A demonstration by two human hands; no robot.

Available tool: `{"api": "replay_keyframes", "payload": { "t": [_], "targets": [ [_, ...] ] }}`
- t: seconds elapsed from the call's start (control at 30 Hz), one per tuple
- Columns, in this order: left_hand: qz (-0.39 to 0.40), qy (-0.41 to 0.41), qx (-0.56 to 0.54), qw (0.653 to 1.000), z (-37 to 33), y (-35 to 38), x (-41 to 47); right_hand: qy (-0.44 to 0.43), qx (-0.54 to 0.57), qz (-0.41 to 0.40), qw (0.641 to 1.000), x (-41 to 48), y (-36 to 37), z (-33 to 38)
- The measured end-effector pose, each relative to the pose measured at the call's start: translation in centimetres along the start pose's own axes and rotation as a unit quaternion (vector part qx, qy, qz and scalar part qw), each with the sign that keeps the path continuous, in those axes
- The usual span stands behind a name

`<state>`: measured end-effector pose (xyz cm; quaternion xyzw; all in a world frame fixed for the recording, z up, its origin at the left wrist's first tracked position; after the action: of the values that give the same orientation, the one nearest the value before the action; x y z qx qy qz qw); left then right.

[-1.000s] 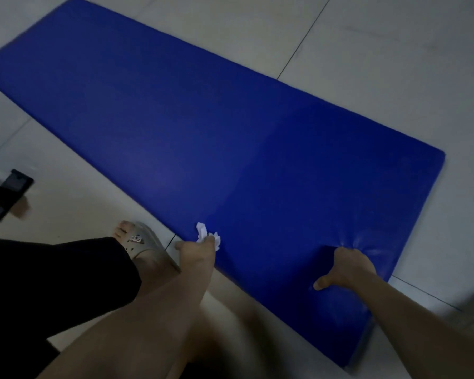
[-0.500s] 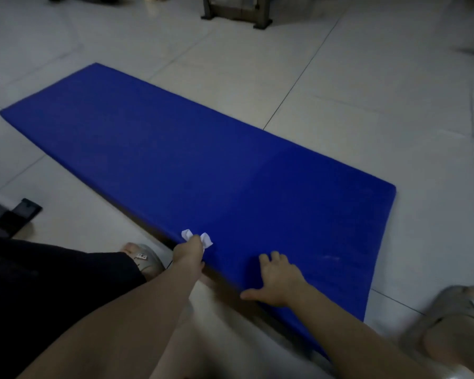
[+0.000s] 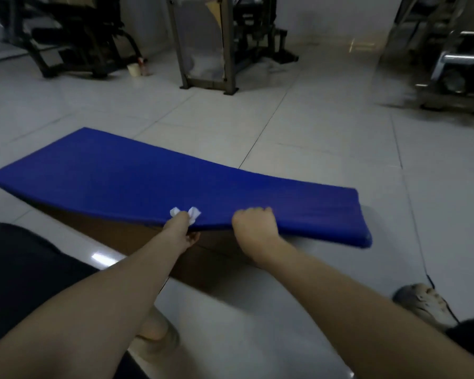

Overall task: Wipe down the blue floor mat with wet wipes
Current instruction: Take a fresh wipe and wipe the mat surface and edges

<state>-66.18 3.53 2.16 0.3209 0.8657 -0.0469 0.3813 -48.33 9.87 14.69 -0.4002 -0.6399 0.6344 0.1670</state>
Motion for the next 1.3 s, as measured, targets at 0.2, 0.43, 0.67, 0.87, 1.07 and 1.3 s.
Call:
{"api": "replay_keyframes", "payload": {
  "t": [0.2, 0.43, 0.67, 0.87, 1.07, 1.3],
  "targets": [
    [0.138, 0.034, -0.01, 0.99, -2.7, 11.2, -6.6, 0.091, -0.047, -0.091, 0.991, -2.0, -5.8, -10.8],
    [0.228, -0.056, 0.046, 0.971, 5.6, 22.8, -7.1, 0.231, -0.035, -0.052, 0.971, -5.7, -0.3, -24.2],
    [0.252, -0.124, 0.139, 0.95, 17.8, 29.7, -7.8, 0.374, 0.016, 0.067, 0.925, -12.2, 11.2, -31.2],
    [0.156, -0.183, 0.217, 0.946, 25.0, 27.3, -7.3, 0.288, 0.08, 0.165, 0.94, -10.7, 24.3, -27.4],
    [0.168, -0.186, 0.197, 0.948, 25.6, 28.4, -4.9, 0.291, 0.032, 0.051, 0.955, -7.9, 21.4, -29.4],
    [0.261, -0.276, 0.287, 0.879, 32.6, 29.1, -7.5, 0.33, 0.067, 0.117, 0.934, -12.7, 27.5, -31.6]
  ]
}}
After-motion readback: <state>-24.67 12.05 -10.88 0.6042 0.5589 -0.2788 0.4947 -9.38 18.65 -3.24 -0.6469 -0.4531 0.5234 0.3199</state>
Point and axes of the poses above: each hand's wrist, its own x-axis towards the middle knuckle, its own y-axis out of the palm, z = x × y, the point moved 10 cm from there along x, towards the middle knuckle, and after that the axes turned 8 degrees about z, right-handed, at the moved point
